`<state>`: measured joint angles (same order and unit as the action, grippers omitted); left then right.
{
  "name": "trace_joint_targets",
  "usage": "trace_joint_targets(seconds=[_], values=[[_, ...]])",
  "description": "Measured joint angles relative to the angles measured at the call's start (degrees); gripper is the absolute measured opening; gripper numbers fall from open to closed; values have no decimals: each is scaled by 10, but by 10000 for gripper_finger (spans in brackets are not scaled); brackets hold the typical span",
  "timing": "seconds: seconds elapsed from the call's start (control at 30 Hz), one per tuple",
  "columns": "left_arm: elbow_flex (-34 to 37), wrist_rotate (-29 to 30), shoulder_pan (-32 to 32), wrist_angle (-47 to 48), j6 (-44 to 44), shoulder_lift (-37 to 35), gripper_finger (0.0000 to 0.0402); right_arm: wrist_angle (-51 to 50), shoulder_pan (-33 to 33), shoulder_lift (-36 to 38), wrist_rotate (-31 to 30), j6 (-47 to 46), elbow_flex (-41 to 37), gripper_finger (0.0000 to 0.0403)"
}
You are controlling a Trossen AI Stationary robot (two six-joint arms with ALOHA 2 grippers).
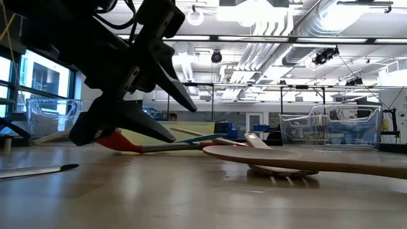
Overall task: Pick & Place Kitchen Items
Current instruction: Put the wooden serving spoon into the left transparent bin
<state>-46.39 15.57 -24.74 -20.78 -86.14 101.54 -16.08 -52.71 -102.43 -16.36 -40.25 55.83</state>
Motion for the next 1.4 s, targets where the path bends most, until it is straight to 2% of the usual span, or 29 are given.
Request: trace_joint_targets(seconds=[0.4, 0.6, 0.77, 1.0, 1.4], values=[[0, 0, 0, 31, -58, 0, 193, 0, 0, 0, 0, 0, 0, 232], [-30, -4, 0, 55, -53, 0, 193, 0, 0, 0, -2, 10, 0, 232], [-50, -4, 0, 85, -10, 0, 193, 0, 0, 0, -2, 10, 0, 232], [-50, -4, 0, 120, -62, 0, 193, 1, 0, 0, -2, 10, 0, 232], [-51, -30, 7, 12, -72, 69, 193, 4, 0, 0, -2, 10, 0, 232]])
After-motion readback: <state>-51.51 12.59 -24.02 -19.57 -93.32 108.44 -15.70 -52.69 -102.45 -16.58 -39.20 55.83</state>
